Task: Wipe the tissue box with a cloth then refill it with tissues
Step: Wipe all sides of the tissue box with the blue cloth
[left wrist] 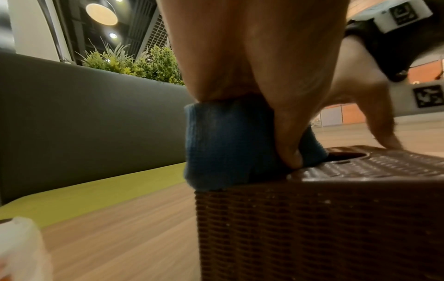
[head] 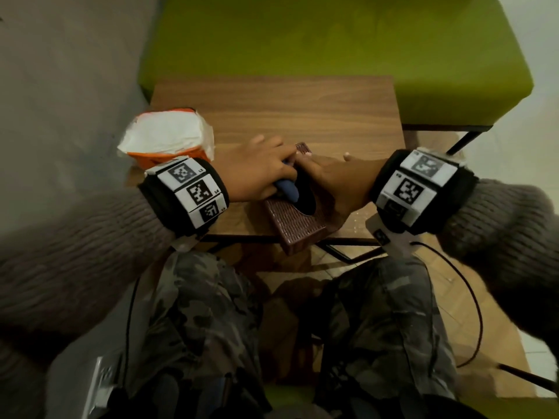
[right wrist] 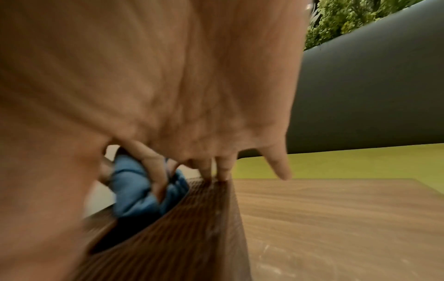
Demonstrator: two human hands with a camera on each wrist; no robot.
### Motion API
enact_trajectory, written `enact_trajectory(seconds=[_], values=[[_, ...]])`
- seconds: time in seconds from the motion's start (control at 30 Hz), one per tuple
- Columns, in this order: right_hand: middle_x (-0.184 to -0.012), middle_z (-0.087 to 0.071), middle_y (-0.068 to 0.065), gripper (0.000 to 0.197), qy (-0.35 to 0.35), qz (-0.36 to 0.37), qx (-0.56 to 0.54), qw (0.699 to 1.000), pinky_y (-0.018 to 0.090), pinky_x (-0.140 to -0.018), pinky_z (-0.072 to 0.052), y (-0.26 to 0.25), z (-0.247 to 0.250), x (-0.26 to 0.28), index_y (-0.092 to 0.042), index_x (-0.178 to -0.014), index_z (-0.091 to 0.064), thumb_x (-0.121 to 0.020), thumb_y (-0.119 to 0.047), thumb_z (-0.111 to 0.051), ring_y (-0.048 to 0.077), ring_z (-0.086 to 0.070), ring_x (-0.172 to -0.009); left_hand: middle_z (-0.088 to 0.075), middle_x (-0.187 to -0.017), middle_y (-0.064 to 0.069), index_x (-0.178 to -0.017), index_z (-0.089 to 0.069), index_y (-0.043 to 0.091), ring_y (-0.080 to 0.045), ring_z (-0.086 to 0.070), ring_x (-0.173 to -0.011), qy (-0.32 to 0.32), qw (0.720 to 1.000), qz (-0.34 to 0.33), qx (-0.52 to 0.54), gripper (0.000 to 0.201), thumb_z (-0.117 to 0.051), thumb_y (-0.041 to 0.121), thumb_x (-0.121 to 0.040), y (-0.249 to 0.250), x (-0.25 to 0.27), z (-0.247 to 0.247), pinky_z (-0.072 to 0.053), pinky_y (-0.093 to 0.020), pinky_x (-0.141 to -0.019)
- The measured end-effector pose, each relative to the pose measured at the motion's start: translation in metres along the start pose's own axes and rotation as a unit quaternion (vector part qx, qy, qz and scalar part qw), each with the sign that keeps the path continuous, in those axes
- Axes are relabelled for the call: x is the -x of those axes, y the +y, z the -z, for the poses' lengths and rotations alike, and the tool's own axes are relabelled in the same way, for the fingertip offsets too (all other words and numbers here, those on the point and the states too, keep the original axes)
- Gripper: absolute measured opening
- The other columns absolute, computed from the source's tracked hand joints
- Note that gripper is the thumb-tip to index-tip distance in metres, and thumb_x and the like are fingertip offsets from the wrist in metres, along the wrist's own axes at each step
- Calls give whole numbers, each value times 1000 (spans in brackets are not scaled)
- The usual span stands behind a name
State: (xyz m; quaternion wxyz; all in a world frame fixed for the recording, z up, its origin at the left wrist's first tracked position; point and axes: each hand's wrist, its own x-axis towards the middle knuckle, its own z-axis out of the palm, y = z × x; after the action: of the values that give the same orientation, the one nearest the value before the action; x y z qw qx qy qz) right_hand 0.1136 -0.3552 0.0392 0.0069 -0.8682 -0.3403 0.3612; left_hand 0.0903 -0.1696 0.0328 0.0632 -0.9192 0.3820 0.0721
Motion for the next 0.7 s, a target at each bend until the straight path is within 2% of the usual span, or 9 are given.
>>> enact_trajectory(seconds=[0.07, 0.1, 0.17, 0.23, 0.33, 0.43, 0.53, 0.6, 0.7], values=[[-160, 19, 3, 145, 28, -37, -14, 999, 65, -111, -9, -7, -16, 1, -16, -147, 28, -59, -71, -73, 22, 8, -148, -46, -121, -6, -113, -59, 23, -26, -39, -108, -28, 999, 43, -4, 31, -58, 27, -82, 7, -4, -1, -28, -36, -79], [-159, 20, 6, 149, 48, -60, -13, 997, 62, -112, -13, -10, -26, 0, -15, -146, 29, -54, -77, -70, 26, 7, -148, -44, -123, -6, -115, -57, 25, -25, -37, -110, -35, 997, 61, -6, 31, -56, 28, -84, 13, -5, -2, -28, -35, -81], [-159, 7, 15, 153, 82, -99, -19, 992, 54, -111, -27, -14, -42, -1, -10, -146, 26, -51, -76, -72, 34, -8, -146, -45, -121, -7, -114, -59, 26, -25, -38, -111, -17, 997, 77, 9, 29, -55, 27, -85, 24, -3, -4, -29, -36, -83], [-156, -7, 13, 150, 107, -103, -18, 989, 49, -105, -36, -14, -50, -2, -7, -149, 18, -52, -70, -76, 33, -22, -140, -49, -116, -11, -109, -63, 21, -30, -43, -108, 5, 999, 39, 25, 28, -57, 24, -82, 24, 5, -5, -33, -39, -80], [-155, -13, 10, 146, 115, -65, -20, 991, 50, -108, -34, -6, -47, -4, -6, -151, 8, -52, -62, -82, 30, -23, -138, -55, -106, -13, -100, -65, 21, -33, -50, -95, 7, 999, -46, 8, 25, -53, 24, -79, -2, 9, -3, -35, -37, -71], [-154, -16, 11, 145, 130, -49, -48, 989, 52, -110, -31, 3, -41, -7, -5, -151, 4, -50, -59, -84, 30, -23, -138, -59, -104, -12, -96, -66, 23, -31, -50, -90, 39, 993, -88, -63, 23, -54, 19, -77, -19, 1, 1, -38, -38, -69], [-152, -20, 10, 140, 142, -40, -67, 987, 51, -109, -33, 7, -38, -8, -8, -151, -4, -48, -57, -86, 28, -26, -136, -62, -102, -14, -96, -66, 16, -26, -41, -91, 116, 989, -61, -69, 32, -39, 18, -79, -7, -14, -7, -31, -37, -69], [-147, -28, 7, 138, 148, -44, -80, 985, 51, -105, -37, 6, -38, -6, -11, -149, -13, -42, -61, -84, 26, -32, -131, -62, -101, -16, -96, -66, 13, -26, -38, -90, 156, 987, -22, -28, 29, -42, 16, -79, 0, -22, -16, -32, -38, -68], [-147, -28, 7, 145, 162, -57, -95, 981, 51, -105, -37, 4, -42, -5, -12, -151, -10, -33, -74, -68, 27, -32, -131, -58, -106, -16, -101, -64, 14, -31, -44, -95, 150, 987, 40, 47, 28, -53, 17, -75, 0, -22, -13, -41, -40, -70]])
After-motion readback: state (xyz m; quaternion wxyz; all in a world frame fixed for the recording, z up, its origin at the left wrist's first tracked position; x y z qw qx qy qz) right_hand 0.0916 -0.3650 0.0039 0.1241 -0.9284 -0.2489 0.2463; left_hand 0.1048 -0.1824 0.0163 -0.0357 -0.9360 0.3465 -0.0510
